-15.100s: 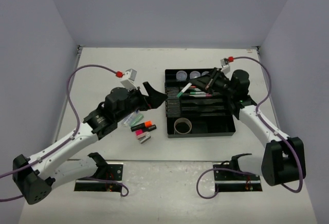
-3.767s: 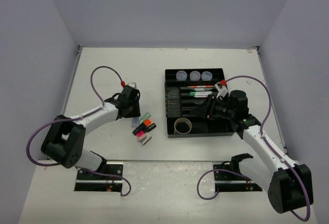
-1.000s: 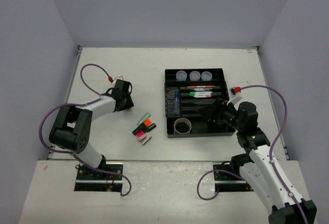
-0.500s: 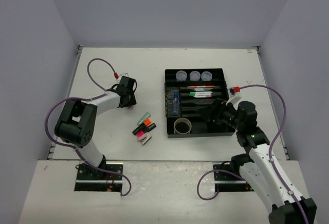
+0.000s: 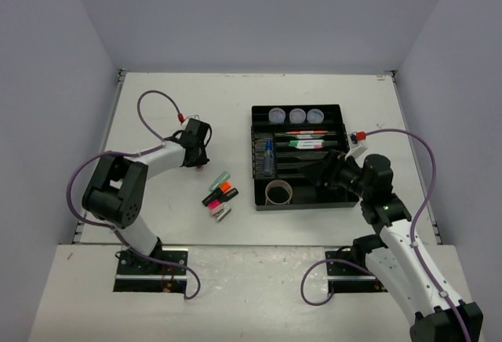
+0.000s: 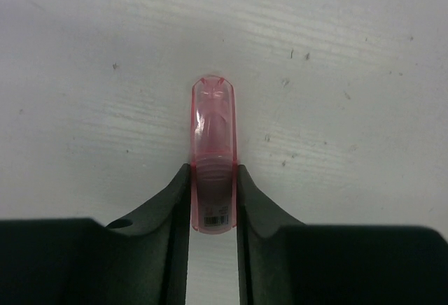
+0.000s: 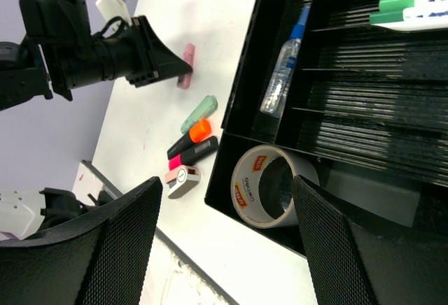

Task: Sort the stationery into containers
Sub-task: Pick up the stationery from the center of the board, then place the stationery in the storage box.

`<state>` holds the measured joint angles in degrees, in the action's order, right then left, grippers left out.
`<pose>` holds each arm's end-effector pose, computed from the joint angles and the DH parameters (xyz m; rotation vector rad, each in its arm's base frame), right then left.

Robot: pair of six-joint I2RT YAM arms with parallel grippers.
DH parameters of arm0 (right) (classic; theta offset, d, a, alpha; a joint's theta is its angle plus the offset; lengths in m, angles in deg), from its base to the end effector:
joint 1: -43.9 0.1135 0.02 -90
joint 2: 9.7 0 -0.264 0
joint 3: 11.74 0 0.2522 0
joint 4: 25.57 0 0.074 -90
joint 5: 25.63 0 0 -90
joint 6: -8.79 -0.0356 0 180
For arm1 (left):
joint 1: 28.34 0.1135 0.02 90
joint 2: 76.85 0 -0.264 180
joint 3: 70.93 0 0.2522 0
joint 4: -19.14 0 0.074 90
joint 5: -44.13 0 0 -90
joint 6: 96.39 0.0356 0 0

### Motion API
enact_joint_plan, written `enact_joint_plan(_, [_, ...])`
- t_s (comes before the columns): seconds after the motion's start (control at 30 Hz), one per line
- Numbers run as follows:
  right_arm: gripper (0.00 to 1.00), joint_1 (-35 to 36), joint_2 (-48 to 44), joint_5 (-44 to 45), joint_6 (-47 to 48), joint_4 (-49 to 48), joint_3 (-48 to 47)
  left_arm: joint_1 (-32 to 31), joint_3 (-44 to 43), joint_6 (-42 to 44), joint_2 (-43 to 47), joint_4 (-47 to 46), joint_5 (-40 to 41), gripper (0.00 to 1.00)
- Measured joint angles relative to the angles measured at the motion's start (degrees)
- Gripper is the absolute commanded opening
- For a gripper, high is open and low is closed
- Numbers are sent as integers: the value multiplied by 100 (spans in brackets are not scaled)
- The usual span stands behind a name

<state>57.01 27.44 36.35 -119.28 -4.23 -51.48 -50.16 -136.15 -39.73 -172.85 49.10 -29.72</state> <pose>0.1533 0.0529 0.2505 0.0818 2.0020 1.0544 0.2981 -0.1087 0.1526 -0.3516 2.5402 0.0125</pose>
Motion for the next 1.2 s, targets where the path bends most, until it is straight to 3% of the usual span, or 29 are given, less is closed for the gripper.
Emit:
enact_joint_plan(0.17, [78, 2, 166, -710, -384, -1075, 307, -163, 244, -4, 782, 471, -205, 0])
enact_joint_plan(0.27, [78, 74, 500, -1231, -818, -1838, 593, -445, 286, -3, 1735, 517, -405, 0])
enact_joint_plan(0.4, [77, 314, 864, -1393, -1233, -2179, 645, -848, 344, 3, 3085, -75, -1174, 0])
enact_joint_plan(0.53, [74, 682, 977, -1293, -1573, -2259, 487, -1031, 629, -2, 3729, -896, -2332, 0])
enact_joint_plan(0.8, [73, 1333, 1209, -594, -2052, -2382, -126, -1533, 1214, -6, 3753, -2204, -3969, 0])
enact_joint_plan(1.0, [71, 1623, 1760, -528, -2227, -2773, -404, -1806, 1291, -44, 3620, -2741, -4501, 0])
enact_joint_plan(1.07, [68, 1699, 1890, -454, -2272, -2831, -434, -1858, 1291, -49, 3565, -2816, -4564, 0])
enact_joint_plan(1.13, [54, 1797, 2017, -425, -2299, -2844, -510, -1887, 1291, -50, 3473, -2871, -4606, 0])
enact_joint_plan(1.2, [47, 1894, 2103, -394, -2294, -2849, -603, -1887, 1291, -50, 3385, -2872, -4613, 0])
